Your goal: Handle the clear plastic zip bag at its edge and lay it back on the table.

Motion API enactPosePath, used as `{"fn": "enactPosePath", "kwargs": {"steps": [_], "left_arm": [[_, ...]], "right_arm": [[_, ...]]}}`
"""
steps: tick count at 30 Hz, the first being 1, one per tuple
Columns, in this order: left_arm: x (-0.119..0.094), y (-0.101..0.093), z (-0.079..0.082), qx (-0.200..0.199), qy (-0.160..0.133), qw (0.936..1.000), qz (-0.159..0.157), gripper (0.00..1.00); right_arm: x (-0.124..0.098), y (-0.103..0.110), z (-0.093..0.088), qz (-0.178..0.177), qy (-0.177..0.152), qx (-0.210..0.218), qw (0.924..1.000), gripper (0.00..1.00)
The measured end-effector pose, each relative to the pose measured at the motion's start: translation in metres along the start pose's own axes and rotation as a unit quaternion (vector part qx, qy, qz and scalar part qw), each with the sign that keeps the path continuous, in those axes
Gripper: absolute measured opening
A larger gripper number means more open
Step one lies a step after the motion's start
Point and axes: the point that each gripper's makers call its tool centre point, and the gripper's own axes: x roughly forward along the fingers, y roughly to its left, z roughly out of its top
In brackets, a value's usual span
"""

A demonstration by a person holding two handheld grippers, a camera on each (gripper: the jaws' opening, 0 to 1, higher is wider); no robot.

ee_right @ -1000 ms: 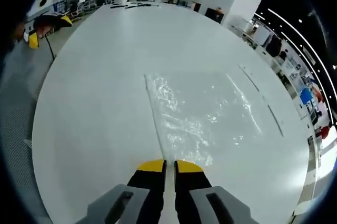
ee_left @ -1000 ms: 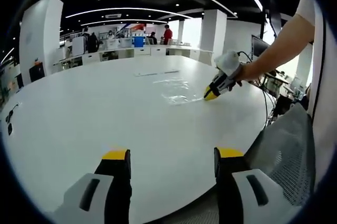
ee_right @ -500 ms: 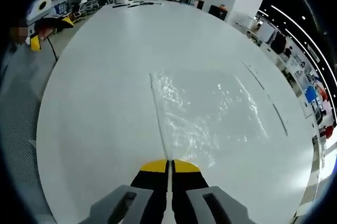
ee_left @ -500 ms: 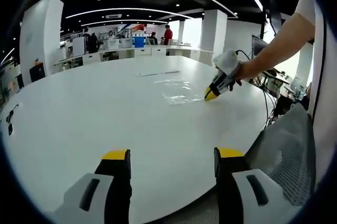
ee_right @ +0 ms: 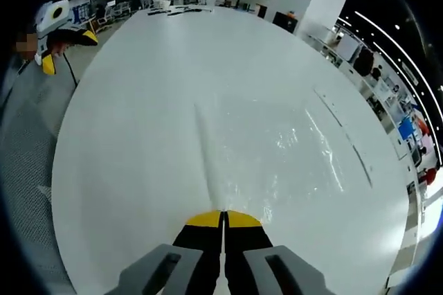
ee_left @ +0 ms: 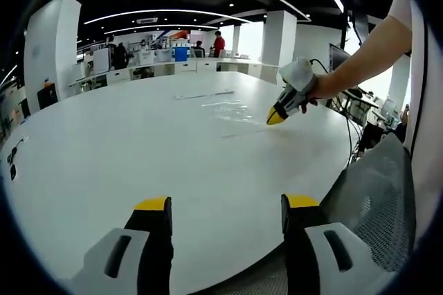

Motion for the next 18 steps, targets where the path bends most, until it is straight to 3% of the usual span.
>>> {"fn": "enactPosePath", "kwargs": {"steps": [18], "left_arm": [[-0.001,-0.008,0.006,0.008,-0.001,1.0,-0.005,0.63]], "right_arm": [[-0.044,0.002,0.018,-0.017,-0.016,-0.04,0.9989,0.0]]}}
